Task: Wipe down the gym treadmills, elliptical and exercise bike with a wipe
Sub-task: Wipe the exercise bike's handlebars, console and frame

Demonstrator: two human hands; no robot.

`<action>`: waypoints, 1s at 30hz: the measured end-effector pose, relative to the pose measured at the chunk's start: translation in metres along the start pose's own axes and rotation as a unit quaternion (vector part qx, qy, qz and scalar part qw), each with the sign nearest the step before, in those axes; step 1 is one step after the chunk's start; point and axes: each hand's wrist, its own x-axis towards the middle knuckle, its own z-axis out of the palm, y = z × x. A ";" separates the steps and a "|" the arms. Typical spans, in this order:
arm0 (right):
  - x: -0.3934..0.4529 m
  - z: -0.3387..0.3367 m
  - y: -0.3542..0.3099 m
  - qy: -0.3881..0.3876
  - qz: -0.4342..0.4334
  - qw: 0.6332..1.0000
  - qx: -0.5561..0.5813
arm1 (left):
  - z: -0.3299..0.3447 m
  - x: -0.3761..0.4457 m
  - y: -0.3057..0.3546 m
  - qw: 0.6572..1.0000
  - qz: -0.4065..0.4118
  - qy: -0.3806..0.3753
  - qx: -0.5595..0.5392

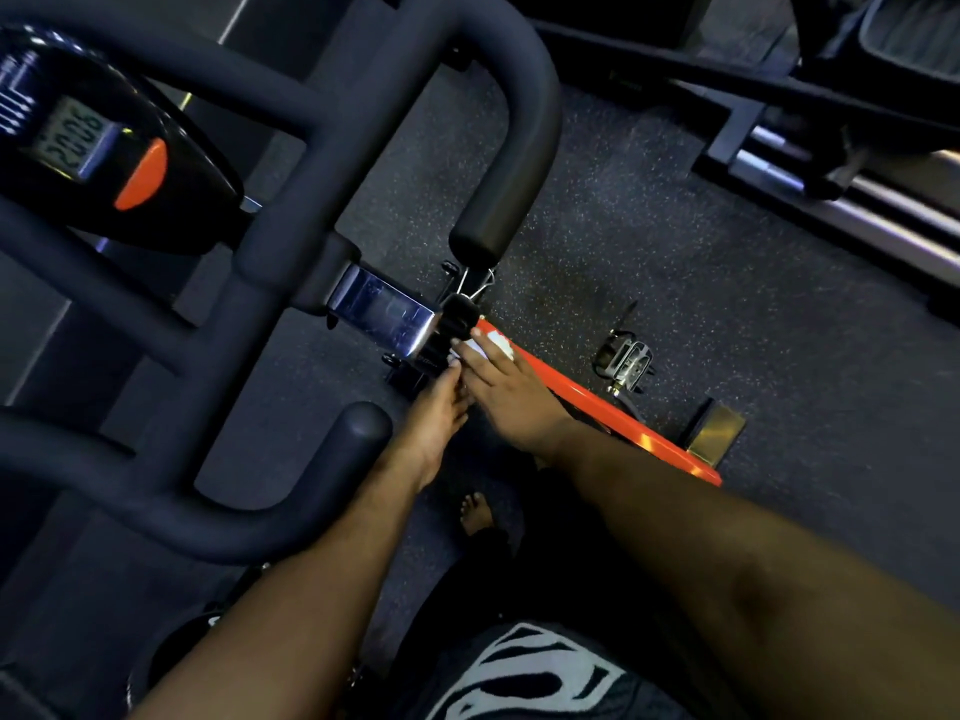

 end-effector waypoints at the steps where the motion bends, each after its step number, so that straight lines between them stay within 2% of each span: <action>1: -0.003 -0.001 0.002 0.002 -0.001 1.000 -0.011 | -0.001 0.000 0.000 1.000 0.002 -0.001 0.003; 3: -0.015 0.000 0.007 0.019 0.017 1.000 0.012 | -0.002 0.001 -0.001 1.000 -0.003 -0.003 0.008; 7: -0.035 0.002 0.000 0.072 0.097 0.982 0.143 | -0.005 0.005 -0.004 1.000 -0.015 -0.017 0.011; 9: -0.026 0.008 -0.005 0.082 0.092 0.983 0.135 | -0.003 0.006 -0.006 1.000 -0.024 -0.018 0.005; 12: 0.005 0.011 -0.002 0.047 0.056 0.993 0.089 | 0.002 0.005 -0.006 1.000 -0.025 -0.006 -0.011; 15: 0.010 0.005 0.006 0.045 0.071 0.992 0.097 | -0.002 0.007 -0.004 1.000 -0.022 0.002 -0.006; 17: 0.001 -0.001 0.005 0.056 0.122 0.978 0.162 | -0.005 0.009 -0.004 1.000 -0.023 -0.008 0.003; 19: -0.012 -0.001 -0.003 0.055 0.199 0.947 0.247 | -0.006 0.009 -0.006 0.999 -0.026 -0.023 0.009; 22: -0.032 0.001 -0.020 0.062 0.281 0.911 0.296 | -0.006 0.007 -0.008 0.999 -0.026 -0.037 0.017; 24: -0.037 -0.001 -0.022 0.105 0.271 0.911 0.293 | -0.006 0.007 -0.010 0.998 -0.024 -0.045 0.024; 26: -0.029 -0.001 -0.016 0.129 0.221 0.930 0.265 | -0.005 0.008 -0.011 0.998 -0.021 -0.048 0.024; 30: -0.013 0.001 -0.007 0.066 0.143 0.976 0.149 | -0.004 0.010 -0.011 0.999 -0.017 -0.044 0.022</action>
